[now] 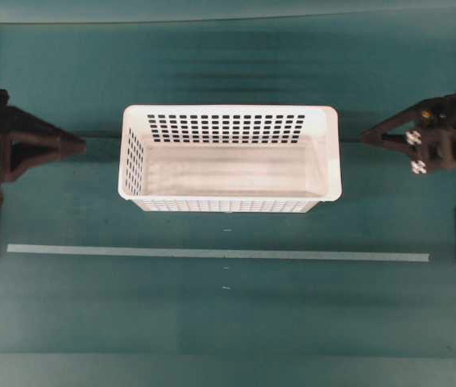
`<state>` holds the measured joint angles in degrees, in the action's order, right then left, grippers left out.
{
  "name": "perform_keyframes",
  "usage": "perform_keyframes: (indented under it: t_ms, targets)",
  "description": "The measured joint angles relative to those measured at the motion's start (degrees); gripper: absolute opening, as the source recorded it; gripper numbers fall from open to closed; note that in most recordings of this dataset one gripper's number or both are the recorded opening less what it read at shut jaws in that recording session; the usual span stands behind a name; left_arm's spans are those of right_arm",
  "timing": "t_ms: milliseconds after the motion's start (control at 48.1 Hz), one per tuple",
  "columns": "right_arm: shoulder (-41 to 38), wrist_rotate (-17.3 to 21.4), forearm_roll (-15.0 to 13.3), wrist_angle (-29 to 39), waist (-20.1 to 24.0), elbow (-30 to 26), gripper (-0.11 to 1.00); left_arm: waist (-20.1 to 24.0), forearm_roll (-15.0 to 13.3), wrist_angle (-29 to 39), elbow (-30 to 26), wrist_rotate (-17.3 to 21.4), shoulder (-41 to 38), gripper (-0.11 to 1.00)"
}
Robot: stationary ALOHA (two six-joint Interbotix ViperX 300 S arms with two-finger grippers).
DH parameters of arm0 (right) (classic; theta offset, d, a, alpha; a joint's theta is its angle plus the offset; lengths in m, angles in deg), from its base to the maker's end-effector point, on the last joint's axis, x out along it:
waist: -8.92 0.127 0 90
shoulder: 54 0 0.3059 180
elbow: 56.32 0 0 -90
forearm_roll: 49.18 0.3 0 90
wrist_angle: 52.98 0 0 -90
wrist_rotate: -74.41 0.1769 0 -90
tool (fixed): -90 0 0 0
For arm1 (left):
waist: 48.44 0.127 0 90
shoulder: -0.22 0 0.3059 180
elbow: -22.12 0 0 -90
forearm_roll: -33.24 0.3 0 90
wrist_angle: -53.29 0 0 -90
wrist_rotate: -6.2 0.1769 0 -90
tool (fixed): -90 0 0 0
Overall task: Lift the white basket with both hands.
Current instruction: 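Raise both grippers and swing them toward the basket's short ends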
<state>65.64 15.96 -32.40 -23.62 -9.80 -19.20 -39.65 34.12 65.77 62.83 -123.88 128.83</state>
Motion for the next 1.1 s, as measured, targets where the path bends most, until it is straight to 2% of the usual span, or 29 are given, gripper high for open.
perform_keyframes:
  t_ms: [83,166,291,416,541,665,748,832,1102]
  targets:
    - [-2.81,3.34,0.00,3.08,-0.88,-2.64,0.00,1.58,0.00,4.83,-1.76,-8.35,-1.93,-0.05]
    - [-5.80,6.77,-0.09,5.54,-1.58,-4.92,0.00,1.93,0.09,8.96,-2.81,-14.15,-4.04,-0.05]
    - [-9.93,12.74,-0.97,9.49,-2.64,-7.56,0.00,2.11,0.18,12.48,-3.60,-17.49,-6.24,-0.05]
    - [-14.24,16.88,-4.31,16.00,-3.69,-11.25,0.00,3.52,0.26,14.85,-4.83,-19.34,-7.73,-0.05]
    - [-18.28,18.90,-6.94,23.47,-4.04,-15.21,0.00,5.54,0.26,18.81,-6.06,-23.99,-10.20,-0.05]
    - [-22.50,19.16,-9.93,31.73,-4.04,-19.25,0.00,7.38,0.26,23.64,-6.94,-29.00,-12.83,-0.05]
    - [-24.79,19.25,-11.51,36.74,-4.04,-21.18,0.00,8.00,0.26,26.54,-7.56,-29.97,-14.41,-0.05]
    - [-25.66,19.16,-11.95,38.58,-4.04,-21.80,0.01,8.00,0.26,28.39,-7.82,-29.97,-15.64,-0.05]
    - [-25.40,21.27,-12.04,34.63,-3.78,-19.78,0.09,8.00,0.26,28.30,-8.35,-29.53,-16.52,0.01]
